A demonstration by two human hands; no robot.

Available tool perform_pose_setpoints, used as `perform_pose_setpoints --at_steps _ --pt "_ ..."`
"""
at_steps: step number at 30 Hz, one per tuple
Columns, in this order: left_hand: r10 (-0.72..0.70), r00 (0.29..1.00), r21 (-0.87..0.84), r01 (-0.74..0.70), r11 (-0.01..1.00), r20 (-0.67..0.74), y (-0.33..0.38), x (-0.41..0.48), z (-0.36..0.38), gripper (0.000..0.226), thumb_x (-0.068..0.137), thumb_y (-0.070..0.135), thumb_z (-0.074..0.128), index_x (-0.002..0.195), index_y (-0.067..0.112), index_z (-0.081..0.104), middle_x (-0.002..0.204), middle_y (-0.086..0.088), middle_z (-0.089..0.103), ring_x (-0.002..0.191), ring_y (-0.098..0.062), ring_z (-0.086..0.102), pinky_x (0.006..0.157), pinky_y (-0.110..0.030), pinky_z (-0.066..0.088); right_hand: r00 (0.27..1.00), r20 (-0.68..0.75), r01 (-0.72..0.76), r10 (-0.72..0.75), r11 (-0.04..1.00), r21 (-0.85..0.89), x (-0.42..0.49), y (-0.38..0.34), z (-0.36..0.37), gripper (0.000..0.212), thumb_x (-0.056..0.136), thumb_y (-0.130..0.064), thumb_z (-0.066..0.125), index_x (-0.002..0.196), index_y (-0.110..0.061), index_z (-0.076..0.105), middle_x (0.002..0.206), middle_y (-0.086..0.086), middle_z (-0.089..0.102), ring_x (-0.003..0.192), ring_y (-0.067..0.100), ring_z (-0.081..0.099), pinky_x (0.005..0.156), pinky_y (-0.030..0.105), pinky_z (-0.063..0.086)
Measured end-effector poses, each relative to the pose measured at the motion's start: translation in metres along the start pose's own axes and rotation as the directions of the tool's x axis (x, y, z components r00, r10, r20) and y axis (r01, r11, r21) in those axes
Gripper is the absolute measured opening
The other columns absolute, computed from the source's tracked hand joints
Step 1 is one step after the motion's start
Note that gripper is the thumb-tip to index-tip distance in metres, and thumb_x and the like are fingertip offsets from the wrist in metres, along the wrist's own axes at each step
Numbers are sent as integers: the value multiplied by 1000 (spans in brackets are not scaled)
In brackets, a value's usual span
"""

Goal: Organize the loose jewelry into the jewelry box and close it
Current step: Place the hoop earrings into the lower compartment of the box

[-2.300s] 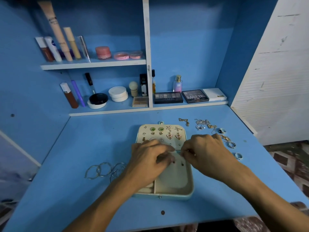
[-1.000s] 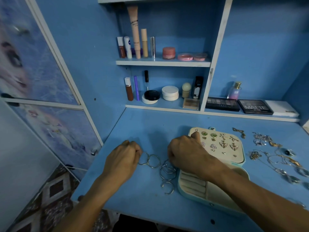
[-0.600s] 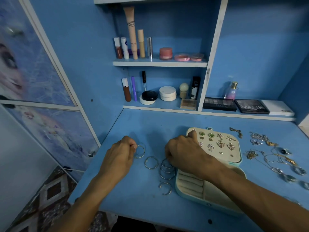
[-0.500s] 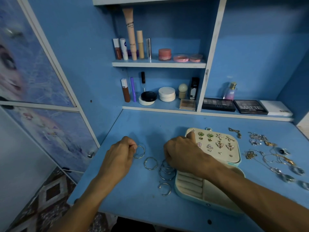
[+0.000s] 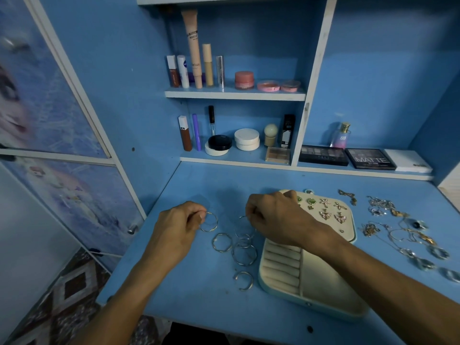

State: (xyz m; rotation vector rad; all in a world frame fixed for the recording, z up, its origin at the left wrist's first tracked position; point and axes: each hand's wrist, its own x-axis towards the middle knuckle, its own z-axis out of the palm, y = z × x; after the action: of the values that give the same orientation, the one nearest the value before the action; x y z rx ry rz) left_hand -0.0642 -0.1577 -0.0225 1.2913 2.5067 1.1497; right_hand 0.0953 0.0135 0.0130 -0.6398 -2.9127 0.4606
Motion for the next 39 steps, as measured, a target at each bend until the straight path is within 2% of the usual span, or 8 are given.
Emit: perform_pose_setpoints --at_steps 4,6,11,16,21,30,36,39 --pt "-10 999 -72 13 997 38 14 0 -1 21 98 11 61 86 26 68 74 7 68 68 -12 66 73 -38 56 996 -71 -34 46 986 163 -11 12 -6 16 94 -24 55 99 -33 66 79 -17 66 84 10 57 91 37 34" --pt "4 998 -89 2 996 60 26 0 -1 20 98 13 61 87 29 67 74 4 68 68 -11 67 74 -39 57 992 -106 -40 65 972 231 -20 19 -15 17 92 -23 59 97 -34 71 75 -22 65 80 5 59 94 40 41" --pt "149 974 -57 -141 988 168 75 0 14 16 98 22 61 88 34 65 85 8 64 75 -6 64 75 -33 54 955 -201 -159 218 948 276 -53 51 -41 15 87 -24 66 89 -38 73 75 -22 69 82 12 65 91 49 49" --pt "297 889 -7 -314 949 349 129 -9 52 13 102 31 54 99 28 67 92 17 57 88 0 54 79 -26 43 914 -209 -295 348 923 246 -92 80 -52 19 87 -22 66 86 -39 74 79 -18 71 85 16 66 91 47 50" --pt "376 794 49 -452 891 478 158 -24 81 20 104 32 49 103 28 69 99 12 58 94 -7 54 87 -29 43 888 -210 -360 408 903 234 -117 92 -53 15 86 -25 67 91 -35 76 80 -16 72 86 14 65 91 45 49" --pt "408 673 224 -647 729 617 153 -30 92 29 104 36 45 115 28 71 111 8 62 109 -10 56 99 -30 39 905 -186 -339 383 912 229 -126 96 -41 15 90 -27 63 94 -35 75 75 -21 68 83 13 65 96 46 46" --pt "487 602 141 -708 692 632 143 -30 89 42 94 43 39 98 26 77 87 7 64 90 -10 58 87 -31 44 920 -175 -329 350 934 137 -122 87 -33 17 94 -30 60 101 -36 74 92 -16 75 94 15 65 98 39 36" --pt "485 664 58 -621 781 569 134 -25 75 24 100 40 54 104 32 76 83 17 55 86 -3 55 75 -17 39 932 -155 -320 329 944 80 -119 81 -28 18 95 -28 57 104 -35 72 91 -13 75 93 17 65 96 37 33"
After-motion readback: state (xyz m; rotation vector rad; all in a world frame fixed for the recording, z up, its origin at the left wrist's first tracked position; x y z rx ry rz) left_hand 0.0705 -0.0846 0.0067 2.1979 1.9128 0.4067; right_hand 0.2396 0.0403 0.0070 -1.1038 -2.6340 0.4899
